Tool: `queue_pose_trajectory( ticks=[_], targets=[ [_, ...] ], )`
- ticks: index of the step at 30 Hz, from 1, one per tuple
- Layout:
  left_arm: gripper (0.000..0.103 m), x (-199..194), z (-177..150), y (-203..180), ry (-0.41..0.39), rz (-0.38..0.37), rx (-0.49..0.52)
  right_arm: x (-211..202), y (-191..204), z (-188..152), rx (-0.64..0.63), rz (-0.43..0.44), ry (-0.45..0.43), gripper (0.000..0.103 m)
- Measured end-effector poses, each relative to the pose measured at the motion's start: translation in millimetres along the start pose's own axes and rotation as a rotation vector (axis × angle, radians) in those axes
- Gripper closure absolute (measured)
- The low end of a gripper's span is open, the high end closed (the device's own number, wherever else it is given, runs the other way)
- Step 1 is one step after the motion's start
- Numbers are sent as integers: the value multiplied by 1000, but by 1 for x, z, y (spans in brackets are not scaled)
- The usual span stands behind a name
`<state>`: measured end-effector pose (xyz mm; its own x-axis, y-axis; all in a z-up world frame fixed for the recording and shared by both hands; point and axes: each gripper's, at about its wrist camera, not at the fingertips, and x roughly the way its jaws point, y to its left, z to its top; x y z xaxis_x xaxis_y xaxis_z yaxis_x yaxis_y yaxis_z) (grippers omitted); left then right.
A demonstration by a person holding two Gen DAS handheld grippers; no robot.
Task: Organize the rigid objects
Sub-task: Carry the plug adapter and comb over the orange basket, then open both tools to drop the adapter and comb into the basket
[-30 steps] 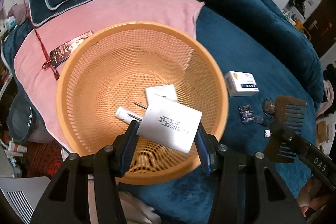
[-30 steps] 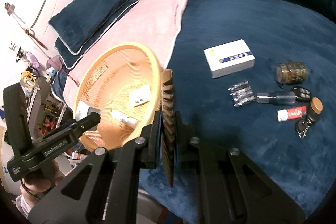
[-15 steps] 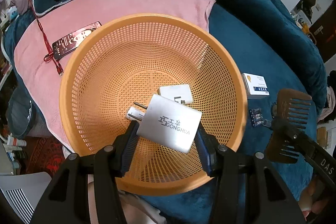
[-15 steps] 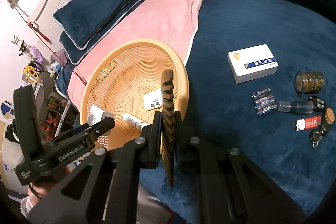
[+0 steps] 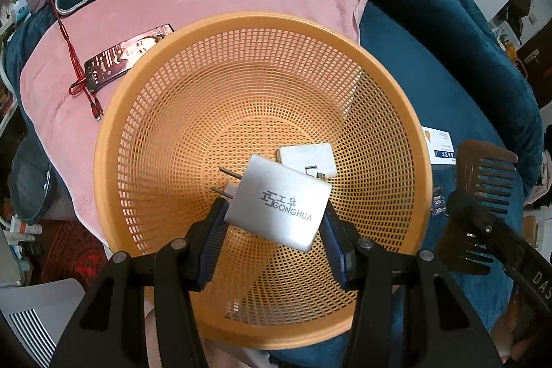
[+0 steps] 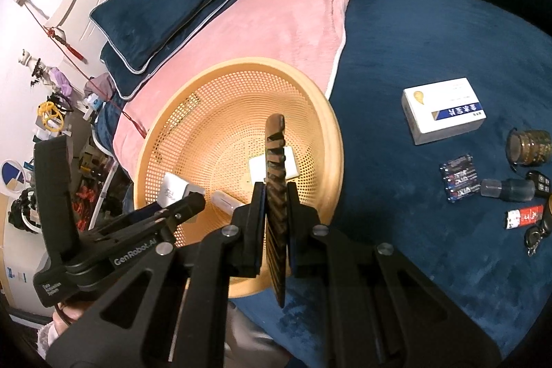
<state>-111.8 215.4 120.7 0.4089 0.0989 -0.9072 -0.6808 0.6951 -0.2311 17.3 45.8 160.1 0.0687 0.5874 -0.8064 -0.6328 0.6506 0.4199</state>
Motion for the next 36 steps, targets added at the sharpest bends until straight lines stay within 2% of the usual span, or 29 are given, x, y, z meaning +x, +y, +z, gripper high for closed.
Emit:
queue_pose_trajectory(
  ticks=[36],
  targets=[
    [50,19,22,29,44,27,-38,31,16,12,-23,20,49,92]
  ],
)
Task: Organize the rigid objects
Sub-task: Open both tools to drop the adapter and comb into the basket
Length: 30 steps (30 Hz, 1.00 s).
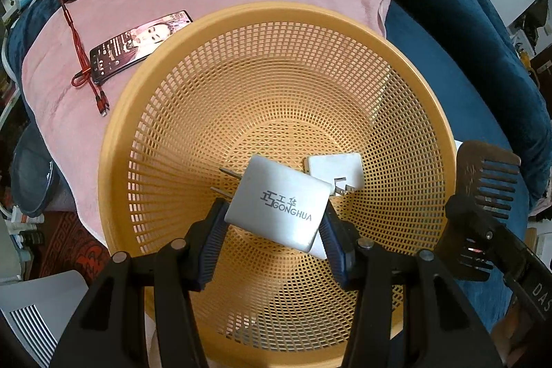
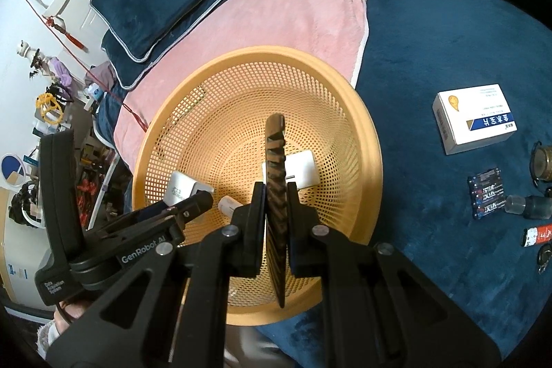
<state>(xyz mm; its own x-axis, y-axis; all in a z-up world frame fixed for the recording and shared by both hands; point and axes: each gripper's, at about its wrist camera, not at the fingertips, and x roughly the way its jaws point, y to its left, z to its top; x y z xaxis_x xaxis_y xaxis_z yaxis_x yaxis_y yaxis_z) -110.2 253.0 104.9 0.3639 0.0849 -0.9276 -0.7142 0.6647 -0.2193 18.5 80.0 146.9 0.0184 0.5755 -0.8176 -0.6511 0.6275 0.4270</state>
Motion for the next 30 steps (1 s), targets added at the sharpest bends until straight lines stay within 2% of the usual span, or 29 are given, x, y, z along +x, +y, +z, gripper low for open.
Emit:
queue_pose_trajectory(
  ticks=[11,12,13,14,15,17,18,21,27,30],
  targets=[
    [48,2,5,6,11,25,-14,9,3,2,-11,10,39,90],
    [37,2,5,7,15,29,-22,11,2,3,-11,-20,50,90],
    [19,2,5,8,19,34,-32,12,1,3,-11,-51,55,89],
    [12,1,5,9,16,38,-42,11,-2,3,-8,-74,55,81],
    [5,-1,5,10,6,38,-48,11,-3,3,-4,-83,53,64],
    [3,-6,5,8,-6,43,-36,6,-8,2,13,-65,37,39],
    [2,-7,4,6,-6,56,-27,5,-9,1,18,-48,34,31],
    [2,-9,4,5,-15,73,-19,2,-8,1,2,-80,24,17],
    [2,-13,1,4,-11,83,-14,-5,-5,1,-19,-105,5,1],
    [2,-14,-1,4,-9,86,-12,-8,-7,2,-19,-124,6,0]
  ],
)
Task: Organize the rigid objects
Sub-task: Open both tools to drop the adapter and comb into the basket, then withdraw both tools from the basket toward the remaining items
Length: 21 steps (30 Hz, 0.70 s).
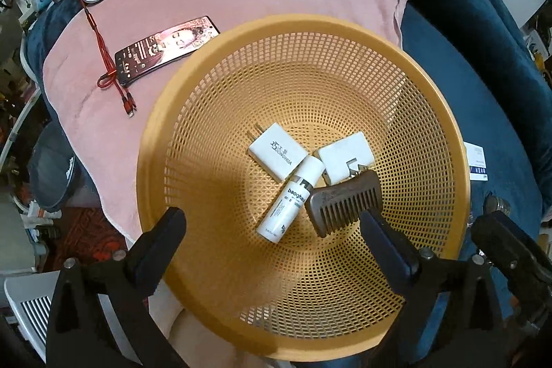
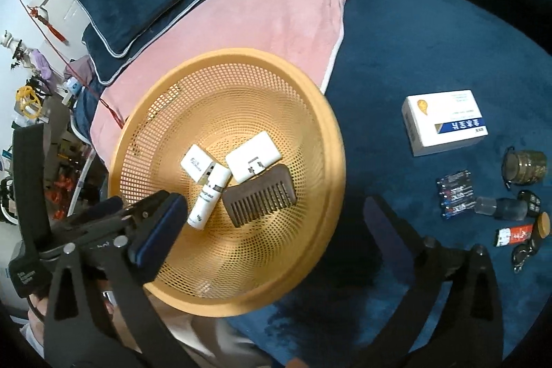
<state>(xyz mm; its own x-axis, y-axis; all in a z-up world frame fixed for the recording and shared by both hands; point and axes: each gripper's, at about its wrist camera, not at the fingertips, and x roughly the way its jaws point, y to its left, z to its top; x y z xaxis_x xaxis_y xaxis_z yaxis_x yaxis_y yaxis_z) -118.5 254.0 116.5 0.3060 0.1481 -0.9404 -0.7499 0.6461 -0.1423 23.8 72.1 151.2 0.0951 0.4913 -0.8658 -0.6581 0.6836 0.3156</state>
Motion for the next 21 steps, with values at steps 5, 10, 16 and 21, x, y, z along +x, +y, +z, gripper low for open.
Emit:
queue_pose_trajectory(
  ticks=[5,10,16,21],
  targets=[
    [2,-1,-6,-4,5,7,10,-1,-4,-5,0,-12,11,0],
    [2,-2,-9,-8,7,9,15,-3,-6,-10,-3,-16,19,0],
    [2,-5,-14,-13,6,14,21,-6,-9,-13,0,-10,19,0],
    [2,-7,-17,-20,5,14,35,-10,-14,-17,12,-8,16,0]
  ],
)
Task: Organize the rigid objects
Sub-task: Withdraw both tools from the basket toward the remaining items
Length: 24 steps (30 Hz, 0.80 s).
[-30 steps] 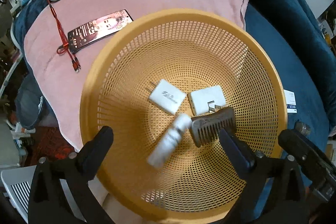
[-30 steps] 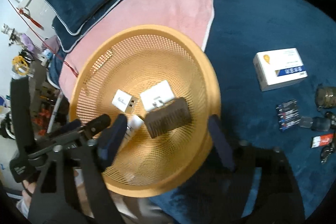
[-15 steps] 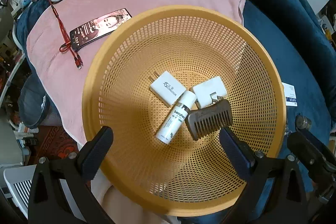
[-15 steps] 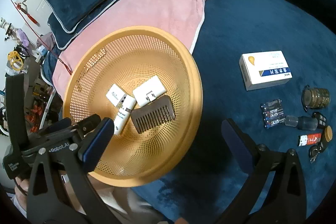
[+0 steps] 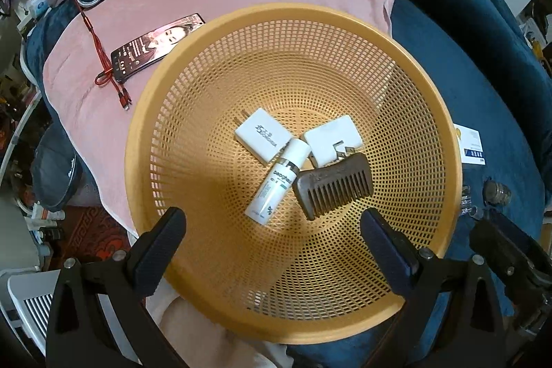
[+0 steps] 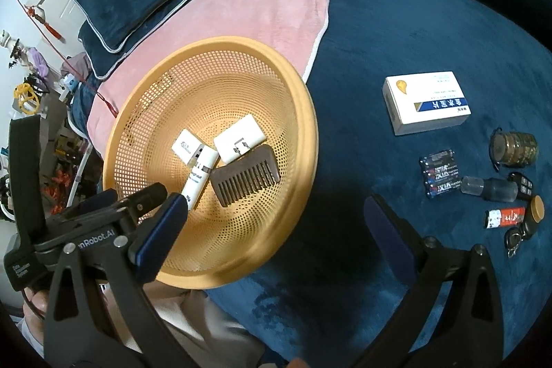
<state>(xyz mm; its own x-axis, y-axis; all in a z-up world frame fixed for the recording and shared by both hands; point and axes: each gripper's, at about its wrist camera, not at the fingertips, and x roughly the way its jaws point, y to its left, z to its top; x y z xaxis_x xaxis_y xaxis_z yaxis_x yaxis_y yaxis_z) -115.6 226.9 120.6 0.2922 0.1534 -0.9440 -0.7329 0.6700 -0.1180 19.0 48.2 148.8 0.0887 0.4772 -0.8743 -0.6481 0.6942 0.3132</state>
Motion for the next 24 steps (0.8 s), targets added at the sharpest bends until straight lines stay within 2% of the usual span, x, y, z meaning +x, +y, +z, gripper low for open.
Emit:
queue_pose_trajectory(
  ticks=[14,24],
  targets=[
    [2,-5,-13,-35,2,5,55,-17,-32,-15,51,-5,-10,0],
    [2,-6,-23,-80,-5,-4,139,-29,-80,-34,140,-24,-4,0]
  ],
)
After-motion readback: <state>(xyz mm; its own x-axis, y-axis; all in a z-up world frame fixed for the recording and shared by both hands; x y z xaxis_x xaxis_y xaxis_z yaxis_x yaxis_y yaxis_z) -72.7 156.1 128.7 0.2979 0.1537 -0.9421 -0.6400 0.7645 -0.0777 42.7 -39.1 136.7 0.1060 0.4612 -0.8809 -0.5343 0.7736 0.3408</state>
